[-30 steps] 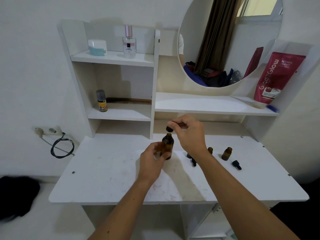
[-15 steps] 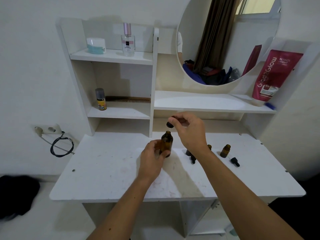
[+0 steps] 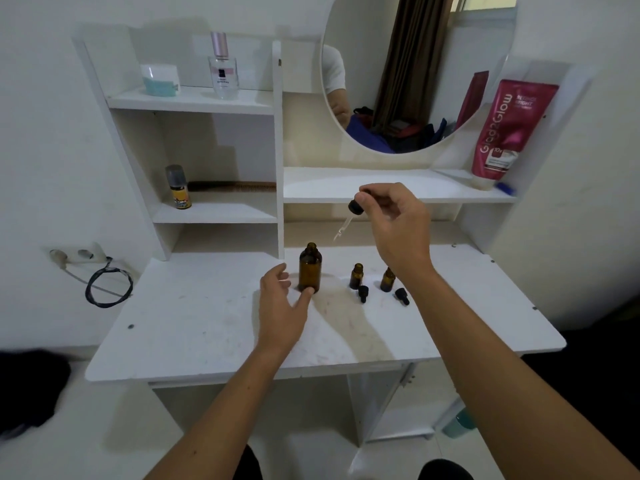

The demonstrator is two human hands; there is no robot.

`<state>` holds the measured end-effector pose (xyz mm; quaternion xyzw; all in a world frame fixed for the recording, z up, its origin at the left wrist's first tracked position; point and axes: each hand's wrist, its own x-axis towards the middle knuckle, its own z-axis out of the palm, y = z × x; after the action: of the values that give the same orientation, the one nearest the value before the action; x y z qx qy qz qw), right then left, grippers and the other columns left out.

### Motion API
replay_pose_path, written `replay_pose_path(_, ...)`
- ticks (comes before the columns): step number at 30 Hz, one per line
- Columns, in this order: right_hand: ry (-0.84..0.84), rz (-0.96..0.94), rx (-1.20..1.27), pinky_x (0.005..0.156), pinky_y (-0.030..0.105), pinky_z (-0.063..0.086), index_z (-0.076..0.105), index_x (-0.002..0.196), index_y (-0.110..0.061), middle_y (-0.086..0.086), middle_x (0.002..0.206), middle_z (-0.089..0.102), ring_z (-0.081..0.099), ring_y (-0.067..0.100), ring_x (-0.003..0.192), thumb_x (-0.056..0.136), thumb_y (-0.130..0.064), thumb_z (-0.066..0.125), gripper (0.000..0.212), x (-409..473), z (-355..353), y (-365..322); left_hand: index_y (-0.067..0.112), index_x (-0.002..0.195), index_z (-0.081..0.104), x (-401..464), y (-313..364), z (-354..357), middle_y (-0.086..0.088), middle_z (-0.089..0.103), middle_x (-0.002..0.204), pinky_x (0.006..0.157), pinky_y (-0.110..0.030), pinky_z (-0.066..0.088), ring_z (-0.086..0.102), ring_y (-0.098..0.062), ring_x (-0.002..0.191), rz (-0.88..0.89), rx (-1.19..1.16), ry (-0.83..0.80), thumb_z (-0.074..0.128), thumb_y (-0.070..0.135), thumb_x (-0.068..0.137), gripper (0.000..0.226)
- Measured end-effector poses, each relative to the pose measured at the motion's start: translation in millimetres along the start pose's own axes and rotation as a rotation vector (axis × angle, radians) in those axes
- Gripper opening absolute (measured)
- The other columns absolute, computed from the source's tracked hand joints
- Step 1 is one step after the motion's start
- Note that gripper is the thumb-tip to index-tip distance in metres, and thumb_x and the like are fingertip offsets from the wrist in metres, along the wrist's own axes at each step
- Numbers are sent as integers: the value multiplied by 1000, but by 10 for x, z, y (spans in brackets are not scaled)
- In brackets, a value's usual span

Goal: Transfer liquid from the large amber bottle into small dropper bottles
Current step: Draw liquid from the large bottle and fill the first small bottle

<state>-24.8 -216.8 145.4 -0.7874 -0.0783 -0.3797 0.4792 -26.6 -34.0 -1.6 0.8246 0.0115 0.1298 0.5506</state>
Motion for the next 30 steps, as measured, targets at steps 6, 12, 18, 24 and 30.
replay_pose_path(6,34,86,-33,90,32,60,77,108,-12,-3,99,77,73,10,95,95,-23,76,17,-136,-294,263,30,125,55,-301,144,241,13,64,114,69,-8,50,65,-4,91,59,-49,-122,75,32,91,39)
replay_pose_path(12,27,104,-61,89,29,60,76,109,-16,-3,99,76,73,10,93,95,-25,75,16,-215,-345,431,31,137,53,-276,254,588,13,54,138,90,-13,44,55,-2,115,118,-16,-233,67,35,97,43)
replay_pose_path(18,-9,125,-47,84,16,55,77,106,-14,-4,95,77,74,7,90,95,-21,75,13,-229,-274,556,31,146,44,-106,264,800,10,48,147,100,-22,44,48,0,120,117,-17,-208,63,37,99,51)
replay_pose_path(24,-61,115,-97,81,13,55,78,98,-14,-5,89,77,72,4,85,92,-19,78,8,-241,-169,639,20,141,54,68,304,948,7,59,137,104,-31,52,60,-11,120,132,1,-201,64,28,99,43)
replay_pose_path(30,-114,172,-99,81,22,58,79,88,-14,-8,82,77,74,7,80,91,-17,79,4,-298,-114,724,21,122,67,131,280,968,13,69,113,95,-17,52,65,-4,101,158,-18,-165,65,22,99,23)
